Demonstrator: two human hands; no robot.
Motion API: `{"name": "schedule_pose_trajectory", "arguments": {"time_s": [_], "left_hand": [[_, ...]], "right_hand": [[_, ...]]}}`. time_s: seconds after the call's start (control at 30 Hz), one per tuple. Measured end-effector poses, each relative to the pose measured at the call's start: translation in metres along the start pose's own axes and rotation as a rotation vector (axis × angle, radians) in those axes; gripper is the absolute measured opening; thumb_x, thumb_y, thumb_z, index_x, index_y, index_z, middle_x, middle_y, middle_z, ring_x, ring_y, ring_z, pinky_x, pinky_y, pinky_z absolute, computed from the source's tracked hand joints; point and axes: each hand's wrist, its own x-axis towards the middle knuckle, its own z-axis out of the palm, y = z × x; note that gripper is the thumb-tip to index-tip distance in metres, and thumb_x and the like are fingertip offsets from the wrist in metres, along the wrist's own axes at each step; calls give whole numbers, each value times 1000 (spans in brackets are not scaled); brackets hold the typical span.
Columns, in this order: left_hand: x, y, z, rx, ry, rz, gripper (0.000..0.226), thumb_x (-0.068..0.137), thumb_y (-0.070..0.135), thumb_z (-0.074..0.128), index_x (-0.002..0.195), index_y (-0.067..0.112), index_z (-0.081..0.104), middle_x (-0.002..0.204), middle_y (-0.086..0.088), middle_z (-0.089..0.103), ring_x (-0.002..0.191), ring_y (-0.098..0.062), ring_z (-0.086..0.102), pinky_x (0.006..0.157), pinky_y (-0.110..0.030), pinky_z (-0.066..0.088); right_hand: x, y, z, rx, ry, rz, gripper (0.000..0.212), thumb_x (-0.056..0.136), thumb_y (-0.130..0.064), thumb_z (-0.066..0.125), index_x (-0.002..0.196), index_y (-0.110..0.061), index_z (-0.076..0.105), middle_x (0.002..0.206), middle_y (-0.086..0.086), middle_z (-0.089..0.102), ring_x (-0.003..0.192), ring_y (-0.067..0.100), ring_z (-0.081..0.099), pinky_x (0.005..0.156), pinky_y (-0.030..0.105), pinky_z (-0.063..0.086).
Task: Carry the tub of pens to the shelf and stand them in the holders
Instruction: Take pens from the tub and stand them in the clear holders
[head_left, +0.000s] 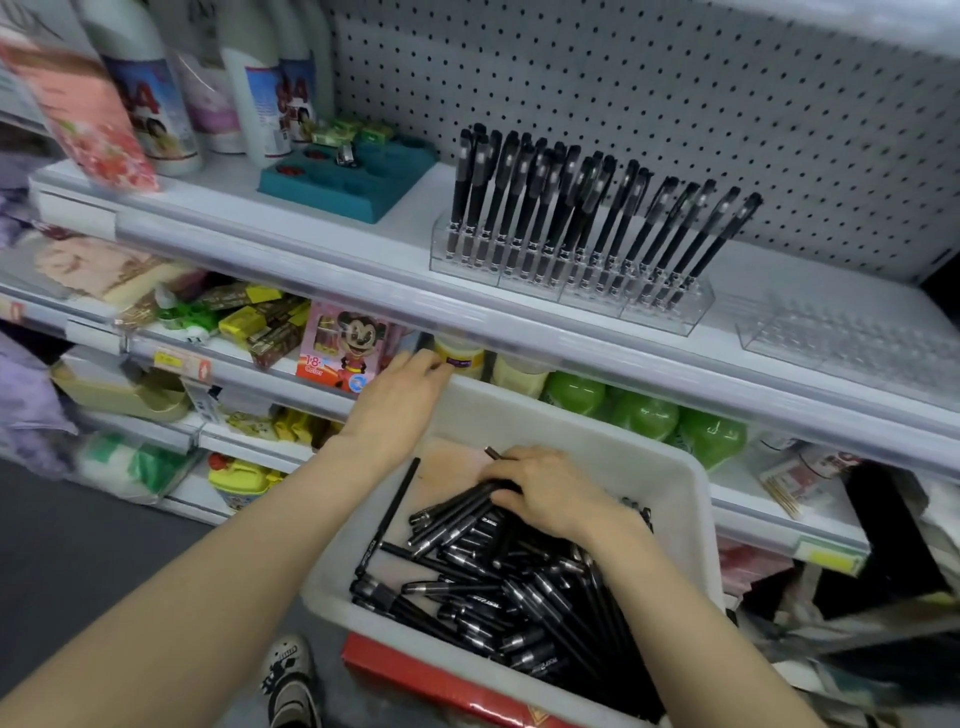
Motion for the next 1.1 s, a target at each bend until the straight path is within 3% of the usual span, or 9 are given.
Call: {"name": "schedule_pose_trajectory", "arguments": {"time_s": [0.13, 0.23, 0.3, 0.5, 0.6, 0.67, 0.87, 0.97, 1.1], "left_hand": [[-1, 3, 2, 44, 39, 70, 64, 74, -12, 62, 135, 4, 53, 131, -16, 53, 121, -34, 47, 86, -42, 51], [-1, 5, 6, 34, 75, 133, 74, 53, -21, 70, 124, 1, 62, 118, -19, 61, 110, -39, 56, 69, -46, 58], [-1, 9, 9, -22, 84, 173, 75, 51, -22, 70, 121, 4, 65, 114, -16, 64, 107, -37, 58, 70, -45, 58], [2, 38, 9, -216, 153, 304, 26, 86, 9, 68, 111, 15, 70, 104, -2, 67, 100, -24, 59, 80, -40, 53], [5, 47, 9, -242, 163, 337, 18, 95, 23, 58, 109, 19, 70, 102, 4, 66, 99, -18, 57, 80, -26, 44], [5, 51, 8, -270, 119, 337, 24, 99, 30, 51, 110, 21, 70, 102, 6, 66, 99, -16, 55, 80, -20, 34], [2, 52, 13, -261, -158, 368, 30, 99, 44, 46, 109, 24, 66, 103, 7, 63, 102, -14, 53, 89, -33, 43], [-2, 48, 17, -233, -192, 362, 27, 98, 42, 49, 102, 21, 65, 98, 6, 60, 98, -15, 52, 86, -32, 43], [-3, 43, 15, -230, -176, 369, 22, 97, 38, 52, 103, 21, 65, 100, 6, 60, 99, -14, 52, 84, -30, 42]], "right_hand": [[-20, 17, -7, 148, 0, 103, 31, 87, -17, 68, 115, -30, 70, 116, -2, 63, 111, 19, 58, 98, 30, 43], [-34, 27, -10, 239, 92, 174, 28, 84, -16, 73, 110, -27, 73, 113, -5, 69, 106, 14, 62, 91, 18, 41], [-43, 29, -17, 303, 162, 202, 27, 84, -19, 75, 109, -29, 74, 108, -7, 71, 101, 10, 63, 86, 15, 40], [-60, 28, -51, 469, 305, 232, 34, 80, -23, 79, 111, -37, 72, 80, -25, 63, 73, -12, 56, 74, 10, 37], [-64, 28, -61, 505, 306, 211, 28, 84, -22, 76, 109, -34, 74, 63, -19, 61, 59, -8, 54, 63, 9, 34], [-66, 29, -66, 522, 307, 208, 23, 86, -24, 74, 106, -35, 74, 63, -17, 60, 57, -6, 52, 62, 9, 35], [-64, 32, -61, 555, 288, 232, 15, 89, -26, 69, 97, -38, 72, 75, -1, 72, 65, 12, 61, 66, 29, 47], [-65, 30, -57, 574, 228, 262, 9, 88, -34, 71, 96, -36, 74, 84, -9, 72, 59, -5, 57, 63, 20, 43], [-65, 25, -54, 479, 238, 321, 31, 78, -38, 80, 108, -39, 71, 105, -23, 64, 93, -7, 56, 83, 24, 48]]}}
